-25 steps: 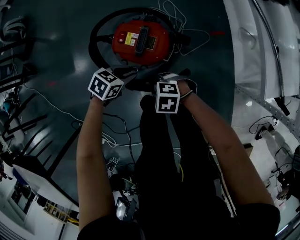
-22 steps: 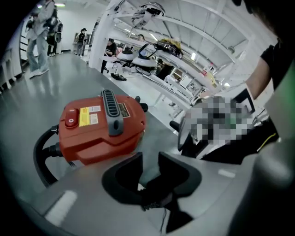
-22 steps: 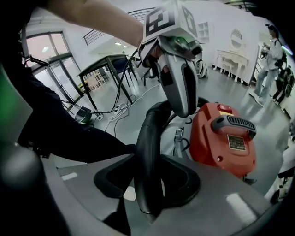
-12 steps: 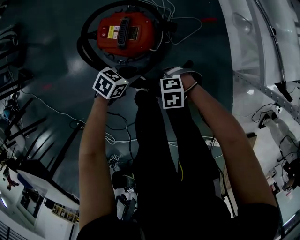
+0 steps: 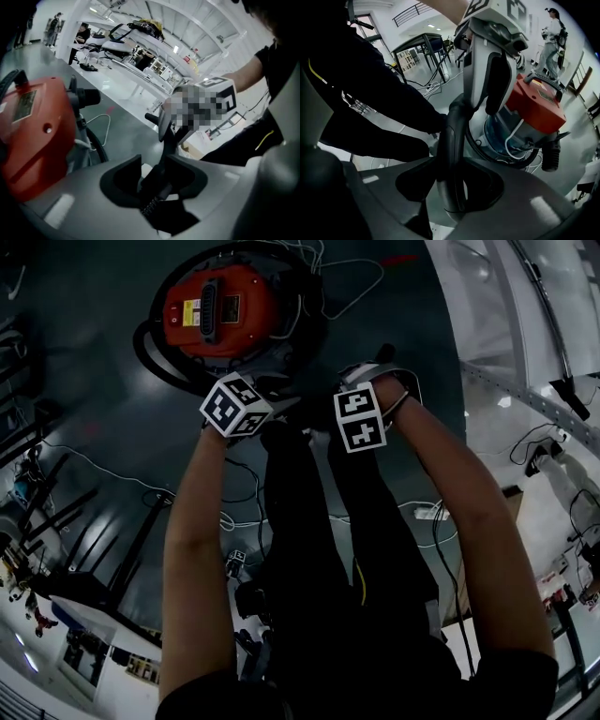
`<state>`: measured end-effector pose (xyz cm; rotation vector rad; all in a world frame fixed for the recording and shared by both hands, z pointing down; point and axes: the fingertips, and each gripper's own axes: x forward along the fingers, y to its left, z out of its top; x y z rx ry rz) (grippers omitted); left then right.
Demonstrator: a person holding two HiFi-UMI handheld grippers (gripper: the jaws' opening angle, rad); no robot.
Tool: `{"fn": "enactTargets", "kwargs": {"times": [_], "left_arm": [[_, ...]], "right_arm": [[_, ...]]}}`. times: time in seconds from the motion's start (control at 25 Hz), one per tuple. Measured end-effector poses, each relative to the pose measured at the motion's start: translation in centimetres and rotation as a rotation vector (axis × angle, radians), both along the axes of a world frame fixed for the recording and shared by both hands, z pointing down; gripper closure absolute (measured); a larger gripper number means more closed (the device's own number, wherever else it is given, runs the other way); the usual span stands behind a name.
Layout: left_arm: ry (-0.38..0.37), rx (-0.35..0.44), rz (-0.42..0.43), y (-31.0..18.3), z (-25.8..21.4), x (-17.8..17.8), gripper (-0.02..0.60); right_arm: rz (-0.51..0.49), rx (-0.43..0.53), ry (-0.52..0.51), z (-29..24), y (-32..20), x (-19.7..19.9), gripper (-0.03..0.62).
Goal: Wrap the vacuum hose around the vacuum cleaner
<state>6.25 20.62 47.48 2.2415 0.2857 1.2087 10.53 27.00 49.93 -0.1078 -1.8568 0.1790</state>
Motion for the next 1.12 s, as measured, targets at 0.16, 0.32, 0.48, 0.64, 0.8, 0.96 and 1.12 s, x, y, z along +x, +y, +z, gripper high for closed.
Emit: {"fn": "enactTargets", "kwargs": {"times": [0.16,0.32,0.48,0.64,0.8,0.96,1.12], "left_arm": [[0.052,-0.079,0.115,2.9,-0.2,2.4,0.356],[0.071,-0.05,0.139,3.5,0.5,4.0,0.325],[0.098,-0.023,0.121,2.4,0.9,5.5,0.319],[0.115,-0.014,0.121,1.4,1.1,6.4,0.304],[0.097,0.063,0.165,0.9,1.9,6.4,0.357],[0.046,0.119,0.275,1.4,3.2,6.2,0.334],[-0.023,0.162,0.314,0.8,4.4,6.3,0.347]], "right_arm": [[-0.026,0.012,0.014,0.4,-0.3,2.0,0.427],[-0.109,0.051,0.041,0.8,-1.2,3.8,0.427],[-0.199,0.113,0.078,0.8,-3.1,5.4,0.427],[-0.262,0.142,0.106,0.8,-4.7,6.5,0.427],[-0.322,0.163,0.112,0.7,-5.5,6.6,0.427],[-0.381,0.185,0.095,0.3,-6.6,6.6,0.428],[-0.469,0.219,0.112,0.3,-8.5,6.7,0.428]]}}
